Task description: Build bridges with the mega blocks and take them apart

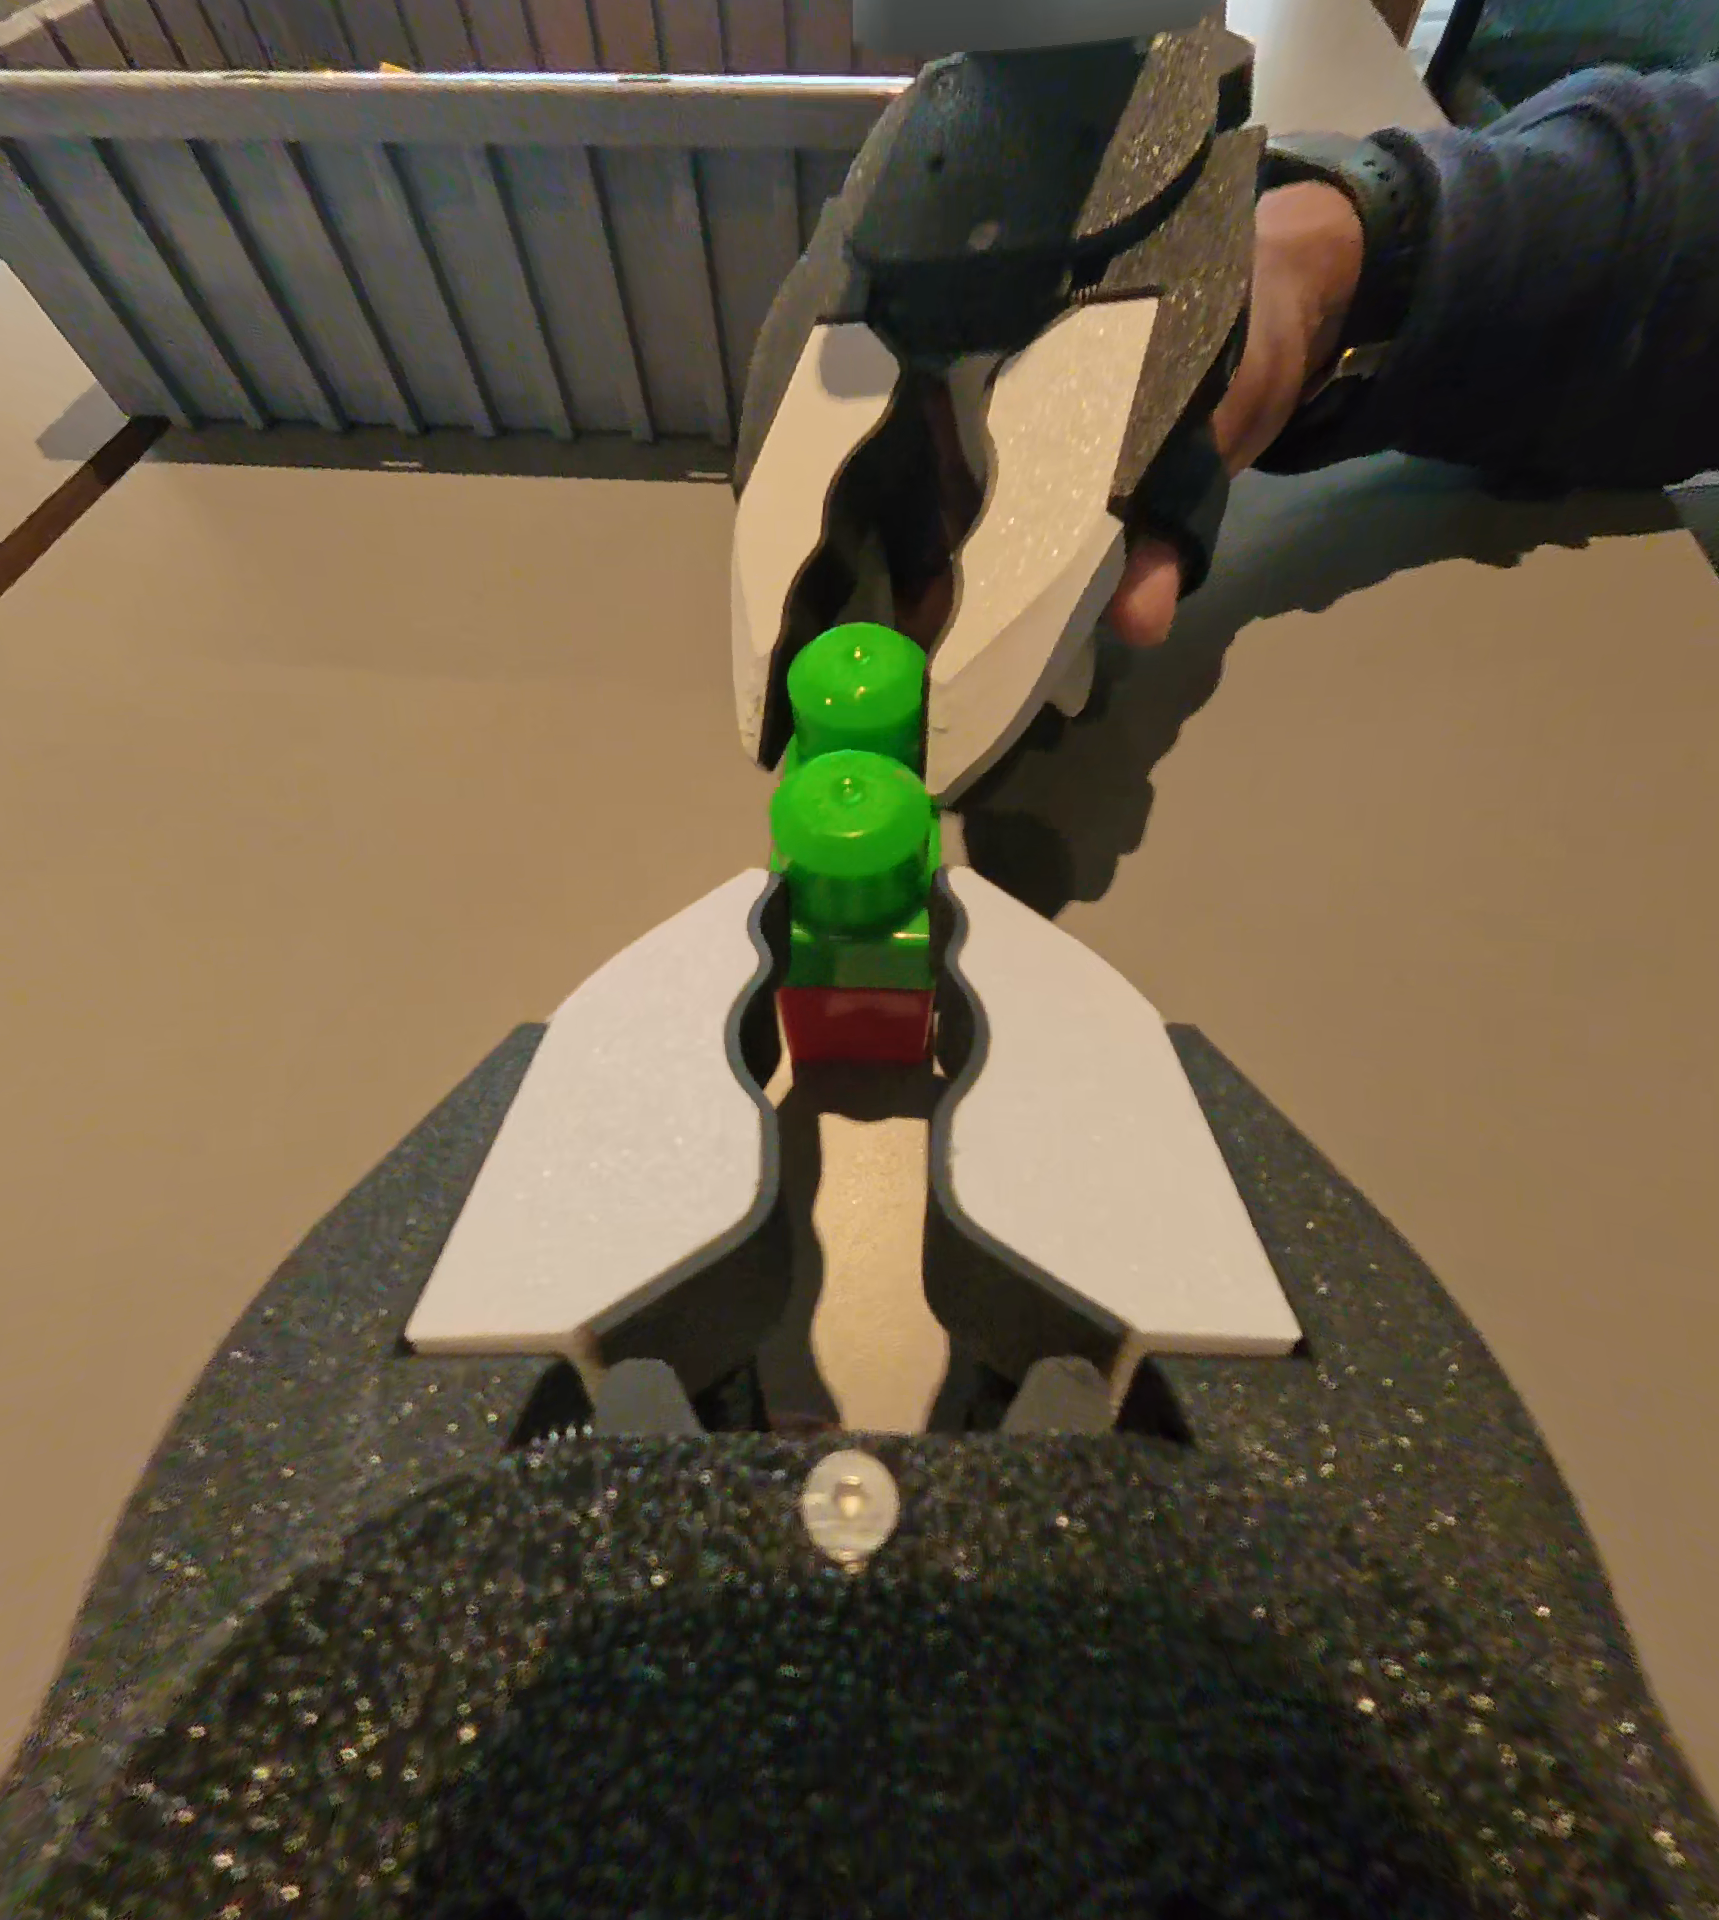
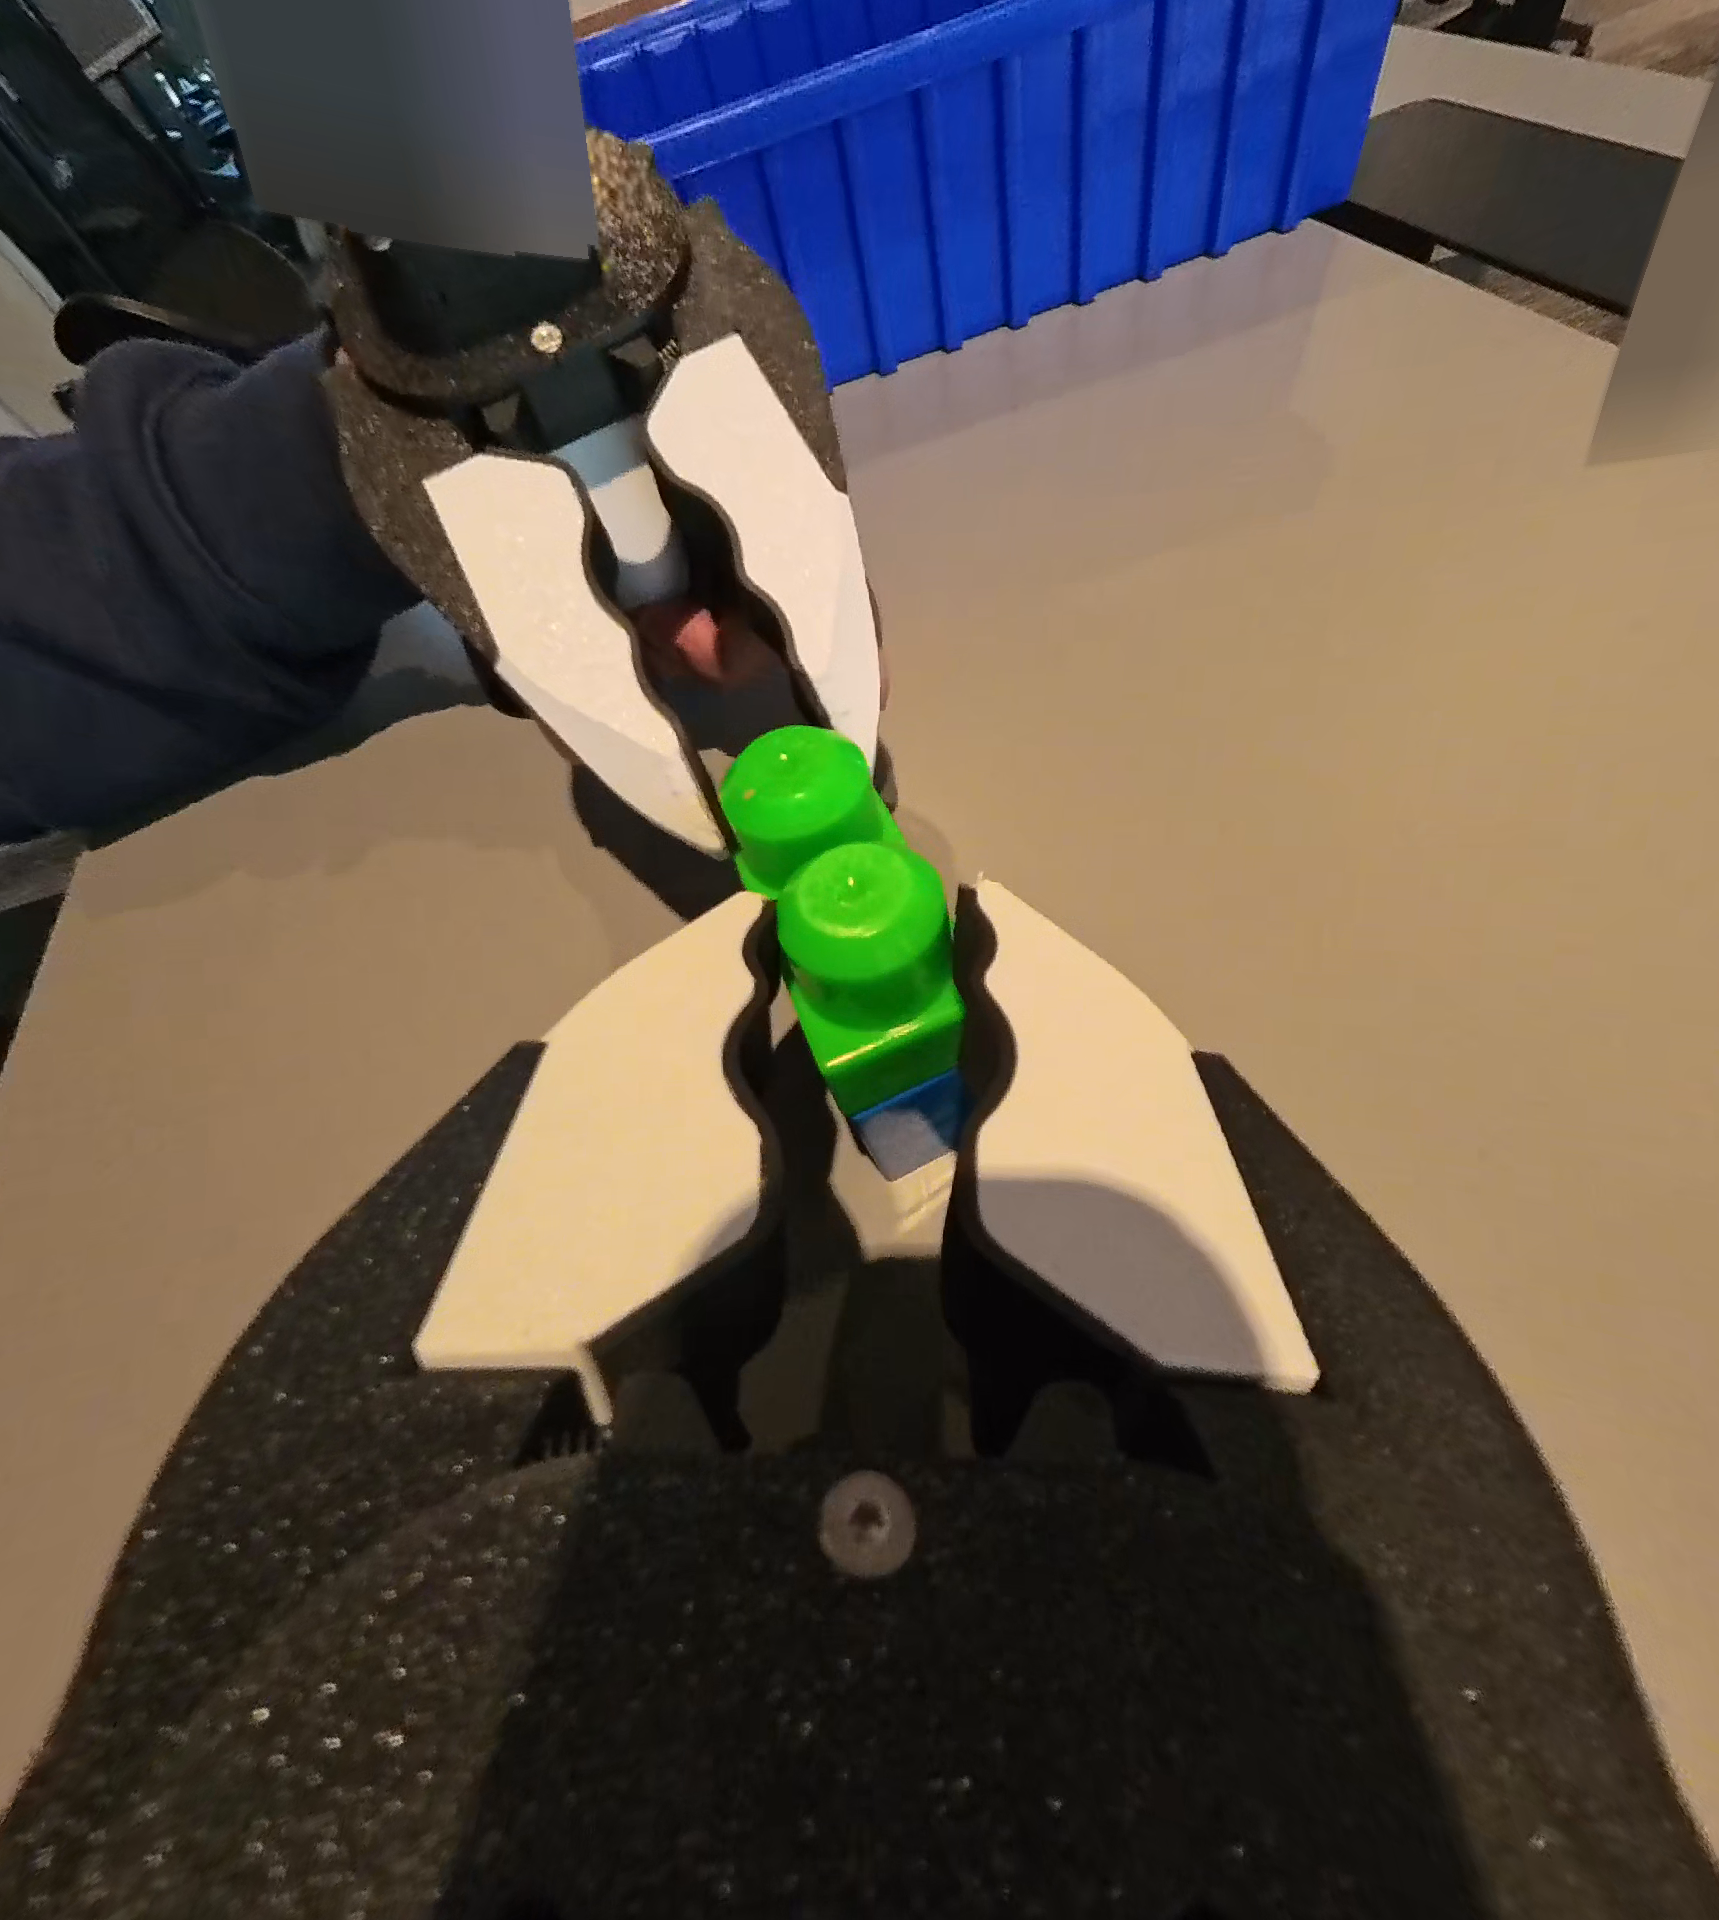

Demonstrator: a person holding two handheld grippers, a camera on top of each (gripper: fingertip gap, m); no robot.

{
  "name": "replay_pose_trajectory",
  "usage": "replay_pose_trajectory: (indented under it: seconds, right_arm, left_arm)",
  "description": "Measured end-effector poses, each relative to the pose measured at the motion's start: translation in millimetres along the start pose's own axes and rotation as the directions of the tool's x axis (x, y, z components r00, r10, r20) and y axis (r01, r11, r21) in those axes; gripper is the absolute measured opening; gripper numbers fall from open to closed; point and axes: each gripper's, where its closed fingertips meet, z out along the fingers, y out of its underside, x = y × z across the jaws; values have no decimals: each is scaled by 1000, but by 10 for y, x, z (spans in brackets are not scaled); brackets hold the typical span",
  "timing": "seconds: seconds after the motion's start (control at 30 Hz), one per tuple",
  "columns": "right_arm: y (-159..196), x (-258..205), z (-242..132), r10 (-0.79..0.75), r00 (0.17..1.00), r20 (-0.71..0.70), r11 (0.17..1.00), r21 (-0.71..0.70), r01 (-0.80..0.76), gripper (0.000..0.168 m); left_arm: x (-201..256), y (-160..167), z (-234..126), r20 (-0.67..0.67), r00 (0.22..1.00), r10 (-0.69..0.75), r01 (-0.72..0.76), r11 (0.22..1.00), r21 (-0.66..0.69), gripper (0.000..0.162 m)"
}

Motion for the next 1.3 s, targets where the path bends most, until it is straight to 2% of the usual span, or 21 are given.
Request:
replay_pose_trajectory:
  seconds: [0.3, 0.57, 0.7, 0.8, 1.3]
  right_arm:
    - [-15, 1, 7, -4, 1000, -20, 1000, 12, 4, 34]
    - [-43, -30, -129, -138, 989, -61, 986, 84, 143, 34]
    - [1, 11, -220, -125, 991, -38, 989, 78, 127, 34]
    - [24, -7, -207, -121, 993, -17, 991, 64, 121, 30]
    - [68, -21, -158, -60, 998, -16, 998, 8, 60, 33]
  left_arm:
    - [2, -7, 9, 19, 1000, -7, 6, 1000, 25, 26]
    - [75, -17, -7, -23, 1000, 4, -2, 998, 65, 25]
    - [77, -13, -14, -36, 999, -4, 7, 997, 75, 24]
    - [77, -10, -16, -34, 999, 1, 2, 998, 68, 24]
    - [43, 7, 13, 27, 998, 65, -66, 998, 15, 27]
